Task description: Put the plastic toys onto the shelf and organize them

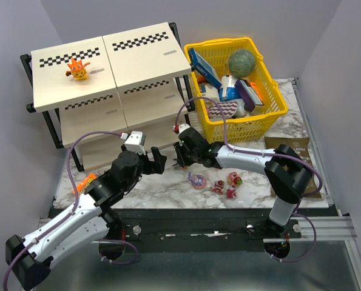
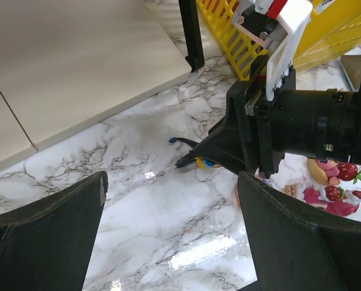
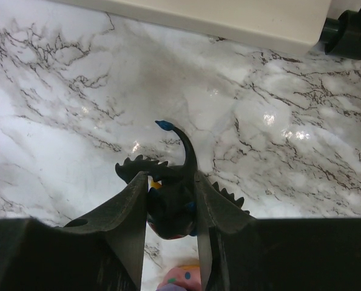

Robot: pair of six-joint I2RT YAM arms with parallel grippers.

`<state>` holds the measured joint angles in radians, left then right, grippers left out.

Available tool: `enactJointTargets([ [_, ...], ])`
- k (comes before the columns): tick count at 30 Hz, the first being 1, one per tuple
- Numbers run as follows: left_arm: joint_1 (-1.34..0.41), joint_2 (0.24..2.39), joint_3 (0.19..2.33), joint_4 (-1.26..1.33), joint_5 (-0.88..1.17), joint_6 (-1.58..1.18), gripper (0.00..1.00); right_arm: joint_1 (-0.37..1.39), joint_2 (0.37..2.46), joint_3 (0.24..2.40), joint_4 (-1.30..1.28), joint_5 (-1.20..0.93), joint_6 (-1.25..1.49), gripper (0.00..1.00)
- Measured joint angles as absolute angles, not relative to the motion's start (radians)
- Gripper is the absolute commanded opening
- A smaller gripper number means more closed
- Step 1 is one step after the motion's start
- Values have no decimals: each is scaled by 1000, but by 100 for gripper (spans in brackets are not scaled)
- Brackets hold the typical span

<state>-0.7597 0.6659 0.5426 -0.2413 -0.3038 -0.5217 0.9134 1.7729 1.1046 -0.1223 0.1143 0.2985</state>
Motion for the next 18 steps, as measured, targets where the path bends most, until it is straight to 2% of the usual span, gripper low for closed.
enactJointTargets([
  [9,-760,683,543,-245,-257,-488,96,913,1772,1177,-237,57,298,17],
  [18,-760,711,574,-250,-94,-403,86,909,1726,1340,-474,0,307,16],
])
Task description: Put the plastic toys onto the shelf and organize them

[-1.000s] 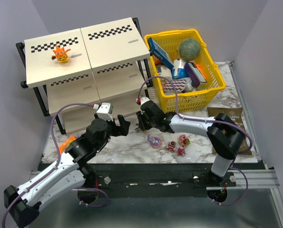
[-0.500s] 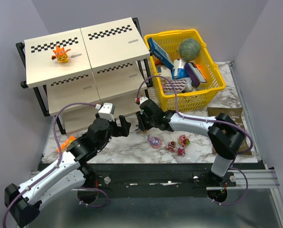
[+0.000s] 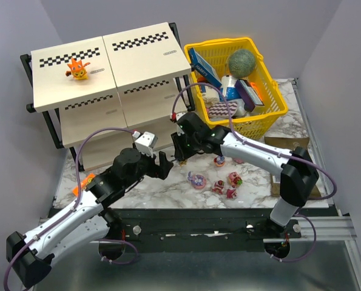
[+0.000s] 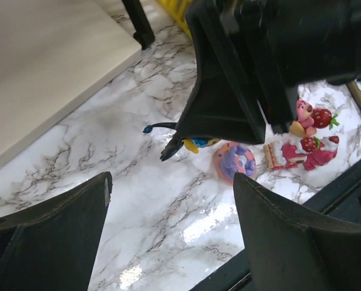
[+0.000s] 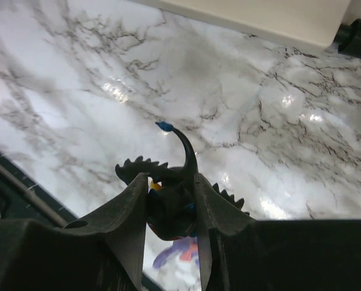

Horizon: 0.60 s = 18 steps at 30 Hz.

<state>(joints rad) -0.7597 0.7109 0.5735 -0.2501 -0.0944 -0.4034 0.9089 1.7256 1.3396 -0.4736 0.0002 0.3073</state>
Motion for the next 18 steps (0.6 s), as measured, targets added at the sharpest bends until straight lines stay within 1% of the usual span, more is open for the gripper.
enactJointTargets([
  [4,-760,713,603,-263,-51,-360,77,902,1700,1468,-602,-21,318,16],
  [7,-760,712,631,-269,-22,-334,74,889,1680,1541,-686,-48,337,16],
  [10,-760,710,654,-265,19,-309,71,876,1662,1585,-764,-85,356,16],
  [18,-760,742,779,-270,64,-222,68,862,1655,1693,-942,-137,381,16],
])
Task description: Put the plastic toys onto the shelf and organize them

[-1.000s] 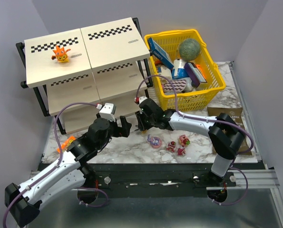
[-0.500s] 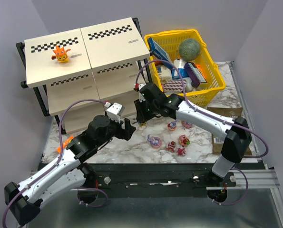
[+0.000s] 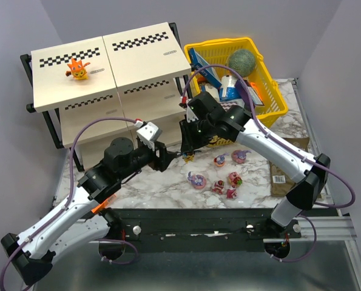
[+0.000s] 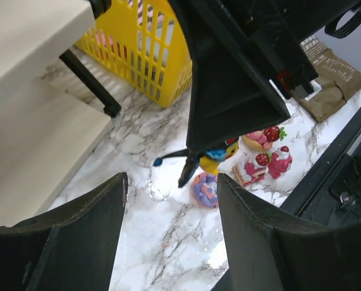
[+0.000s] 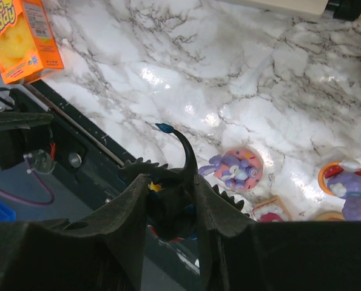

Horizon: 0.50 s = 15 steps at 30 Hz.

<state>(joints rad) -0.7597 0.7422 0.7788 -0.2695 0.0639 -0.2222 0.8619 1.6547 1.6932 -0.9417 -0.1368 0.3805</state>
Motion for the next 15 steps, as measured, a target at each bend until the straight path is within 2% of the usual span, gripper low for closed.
enactJointTargets([
  [5,-760,801,834,-276,123,-181,64,862,1649,1718,-991,-164,393,16],
  [15,-760,867,852,-296,229,-151,63,862,1648,1757,-1026,-189,411,16],
])
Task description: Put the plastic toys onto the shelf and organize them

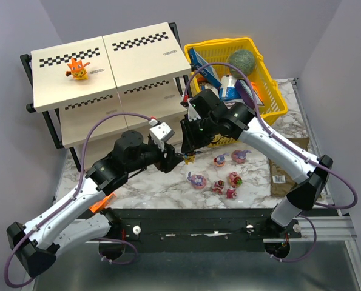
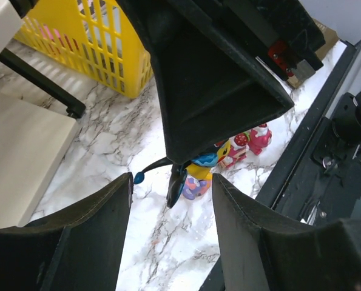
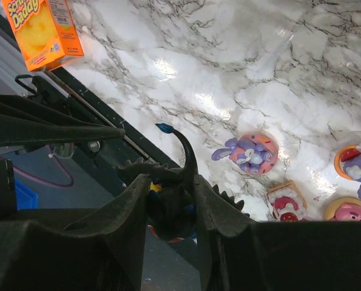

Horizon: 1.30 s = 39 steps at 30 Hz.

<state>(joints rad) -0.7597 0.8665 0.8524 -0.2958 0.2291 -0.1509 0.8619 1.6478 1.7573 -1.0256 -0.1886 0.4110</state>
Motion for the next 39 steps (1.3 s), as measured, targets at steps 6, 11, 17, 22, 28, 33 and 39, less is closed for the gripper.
enactJointTargets([
  [6,-760,869,852,-298,278,-150,56,862,1648,1763,-1035,-193,412,17],
  [11,-760,870,850,-302,287,-149,52,862,1648,1768,-1039,-198,411,17],
  [17,-760,880,849,-306,289,-147,49,862,1648,1776,-1041,-204,411,16],
  [22,-760,886,835,-305,289,-146,40,862,1648,1776,-1041,-210,411,16],
  [28,-760,896,827,-297,289,-149,30,862,1647,1775,-1040,-224,411,17],
  [33,-760,900,825,-286,289,-152,22,858,1647,1775,-1040,-226,411,16],
  [39,-760,900,822,-278,289,-154,0,855,1647,1771,-1032,-226,411,17],
])
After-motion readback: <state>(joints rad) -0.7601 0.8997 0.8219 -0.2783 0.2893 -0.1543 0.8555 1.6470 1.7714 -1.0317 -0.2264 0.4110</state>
